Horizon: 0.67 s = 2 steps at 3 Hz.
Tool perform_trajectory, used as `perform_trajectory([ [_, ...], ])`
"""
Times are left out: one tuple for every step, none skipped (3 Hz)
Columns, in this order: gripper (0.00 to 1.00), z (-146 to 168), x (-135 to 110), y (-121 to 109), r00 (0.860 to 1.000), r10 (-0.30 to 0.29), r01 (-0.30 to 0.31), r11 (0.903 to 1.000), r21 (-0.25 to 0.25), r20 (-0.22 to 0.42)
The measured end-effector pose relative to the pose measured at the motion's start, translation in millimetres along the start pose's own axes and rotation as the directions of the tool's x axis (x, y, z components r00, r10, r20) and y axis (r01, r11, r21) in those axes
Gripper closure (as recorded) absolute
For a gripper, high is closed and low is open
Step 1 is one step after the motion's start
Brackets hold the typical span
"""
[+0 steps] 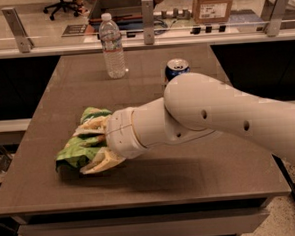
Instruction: Pick green rice chip bag
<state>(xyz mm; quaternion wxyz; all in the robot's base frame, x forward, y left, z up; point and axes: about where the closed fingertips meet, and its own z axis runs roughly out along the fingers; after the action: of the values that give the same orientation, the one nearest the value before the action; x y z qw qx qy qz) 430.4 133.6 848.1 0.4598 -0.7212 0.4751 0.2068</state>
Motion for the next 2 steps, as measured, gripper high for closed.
perform_trajectory([
  [0.87, 0.3, -2.3, 0.3, 1.0, -0.005, 0.005, 1.0, -0.001, -0.001],
  [1.0, 0.5, -4.6, 0.6, 1.0, -0.01, 0.01, 1.0, -0.002, -0.001],
])
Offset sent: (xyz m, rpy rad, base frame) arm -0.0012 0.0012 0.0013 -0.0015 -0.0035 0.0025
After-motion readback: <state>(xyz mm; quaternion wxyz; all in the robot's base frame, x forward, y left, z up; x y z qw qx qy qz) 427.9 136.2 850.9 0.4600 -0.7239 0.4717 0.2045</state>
